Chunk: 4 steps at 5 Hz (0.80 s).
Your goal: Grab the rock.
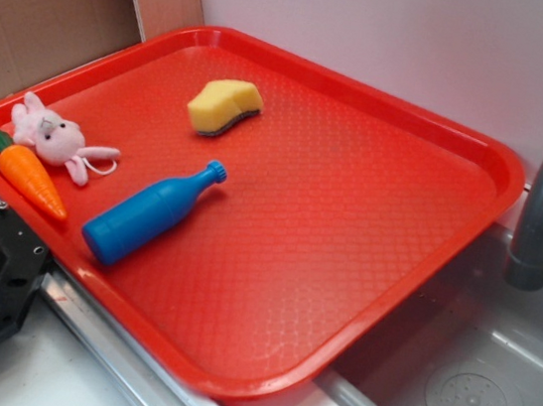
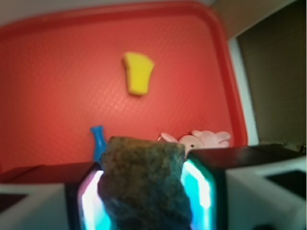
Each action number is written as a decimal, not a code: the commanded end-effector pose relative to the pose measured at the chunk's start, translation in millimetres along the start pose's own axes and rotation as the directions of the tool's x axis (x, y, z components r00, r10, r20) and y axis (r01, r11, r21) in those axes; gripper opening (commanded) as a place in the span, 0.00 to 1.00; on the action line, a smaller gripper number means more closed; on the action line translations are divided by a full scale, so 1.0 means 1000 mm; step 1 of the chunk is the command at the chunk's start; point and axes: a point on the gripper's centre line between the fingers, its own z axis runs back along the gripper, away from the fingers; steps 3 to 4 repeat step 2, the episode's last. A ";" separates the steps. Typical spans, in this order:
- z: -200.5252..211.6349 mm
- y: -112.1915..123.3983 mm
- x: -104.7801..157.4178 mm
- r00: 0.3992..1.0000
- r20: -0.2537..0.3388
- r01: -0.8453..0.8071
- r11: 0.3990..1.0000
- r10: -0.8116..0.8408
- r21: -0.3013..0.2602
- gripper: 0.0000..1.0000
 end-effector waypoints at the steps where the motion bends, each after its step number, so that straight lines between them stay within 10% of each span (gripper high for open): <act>1: 0.018 0.020 0.011 0.991 0.127 -0.031 0.999 0.028 0.018 0.00; 4: 0.007 0.026 0.021 0.993 0.114 -0.032 0.998 0.026 0.053 0.00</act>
